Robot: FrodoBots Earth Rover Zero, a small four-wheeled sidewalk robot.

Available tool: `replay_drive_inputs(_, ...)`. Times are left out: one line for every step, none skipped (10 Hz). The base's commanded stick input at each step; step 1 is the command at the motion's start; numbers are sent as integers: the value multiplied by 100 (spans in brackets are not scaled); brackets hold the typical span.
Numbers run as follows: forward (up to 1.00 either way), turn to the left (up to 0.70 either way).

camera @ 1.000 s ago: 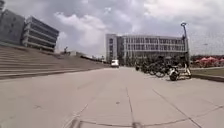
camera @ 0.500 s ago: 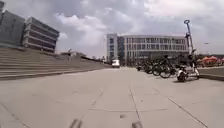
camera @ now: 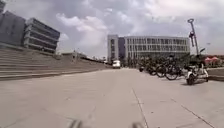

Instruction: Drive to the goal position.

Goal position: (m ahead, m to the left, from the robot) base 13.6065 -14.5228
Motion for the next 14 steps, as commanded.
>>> replay_drive_inputs(85,0)
replay_drive_inputs(85,0)
replay_drive_inputs(85,0)
replay_drive_inputs(85,0)
replay_drive_inputs(83,0)
replay_drive_inputs(81,0)
replay_drive_inputs(81,0)
replay_drive_inputs(82,0)
replay_drive_inputs(85,0)
replay_drive_inputs(85,0)
replay_drive_inputs(85,0)
replay_drive_inputs(85,0)
replay_drive_inputs(85,0)
replay_drive_inputs(85,0)
